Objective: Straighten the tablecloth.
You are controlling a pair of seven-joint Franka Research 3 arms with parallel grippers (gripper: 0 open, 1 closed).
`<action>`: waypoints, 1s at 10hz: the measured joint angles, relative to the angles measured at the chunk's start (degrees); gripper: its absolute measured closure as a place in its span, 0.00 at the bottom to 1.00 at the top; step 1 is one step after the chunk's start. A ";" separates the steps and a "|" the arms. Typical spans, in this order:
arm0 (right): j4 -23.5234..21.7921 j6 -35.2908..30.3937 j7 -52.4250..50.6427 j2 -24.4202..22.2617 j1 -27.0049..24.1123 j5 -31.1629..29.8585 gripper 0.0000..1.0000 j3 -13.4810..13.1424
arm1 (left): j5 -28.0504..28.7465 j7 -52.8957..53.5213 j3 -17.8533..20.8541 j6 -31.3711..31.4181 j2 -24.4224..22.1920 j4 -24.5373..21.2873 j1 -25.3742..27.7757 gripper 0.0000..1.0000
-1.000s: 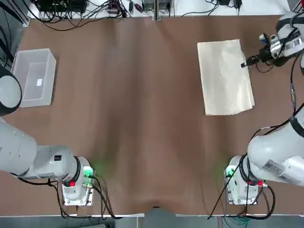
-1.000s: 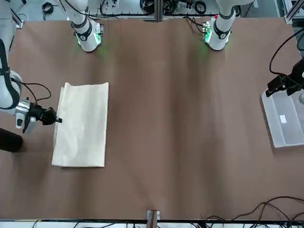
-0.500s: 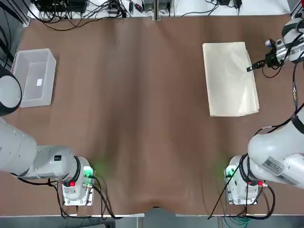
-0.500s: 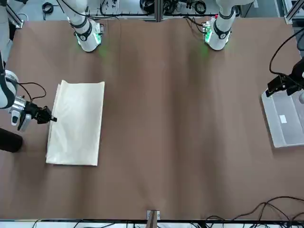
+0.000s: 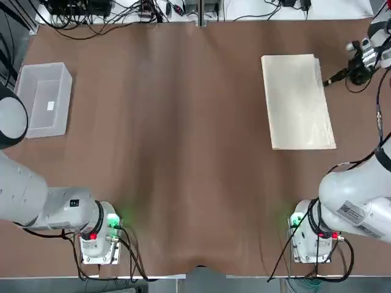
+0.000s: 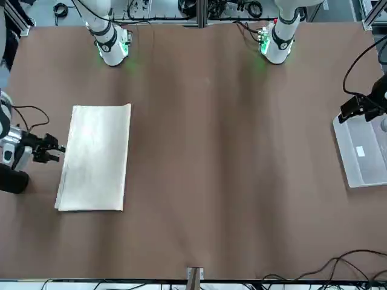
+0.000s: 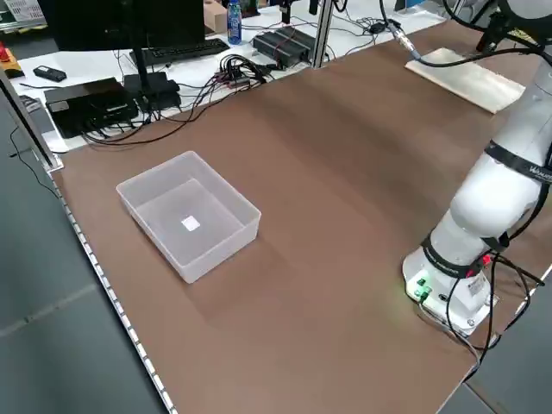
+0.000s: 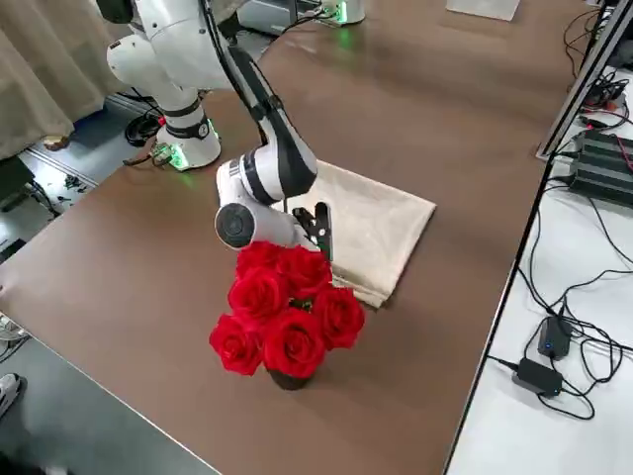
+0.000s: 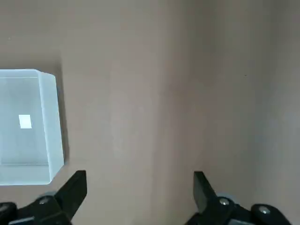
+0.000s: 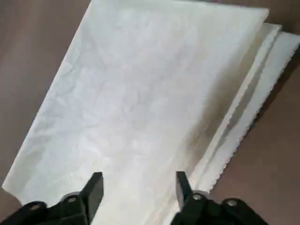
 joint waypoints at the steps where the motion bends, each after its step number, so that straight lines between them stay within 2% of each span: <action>1: 3.17 -1.76 0.04 -0.47 0.06 -2.41 0.04 0.13 | 0.00 0.00 0.03 0.00 0.00 0.01 0.01 0.00; 2: 5.26 -2.59 0.18 -1.41 0.39 -4.26 0.00 0.46 | 0.00 0.00 0.06 0.00 0.00 0.01 0.03 0.00; 5: 7.05 -2.04 10.50 -6.22 5.41 -14.53 0.00 1.06 | 0.00 0.00 0.07 0.00 0.00 0.02 0.03 0.00; 7: 6.95 -9.62 19.14 -11.51 6.86 -15.12 0.00 1.23 | 0.00 0.00 0.09 0.00 -0.01 0.06 0.05 0.00; 8: 6.34 -10.73 24.16 -13.88 8.93 -15.64 0.00 1.36 | 0.00 0.00 0.10 0.00 -0.01 0.07 0.05 0.00; 10: 3.21 -5.82 29.28 -14.15 10.37 -15.91 0.00 1.41 | 0.00 0.00 0.10 0.00 -0.01 0.07 0.06 0.00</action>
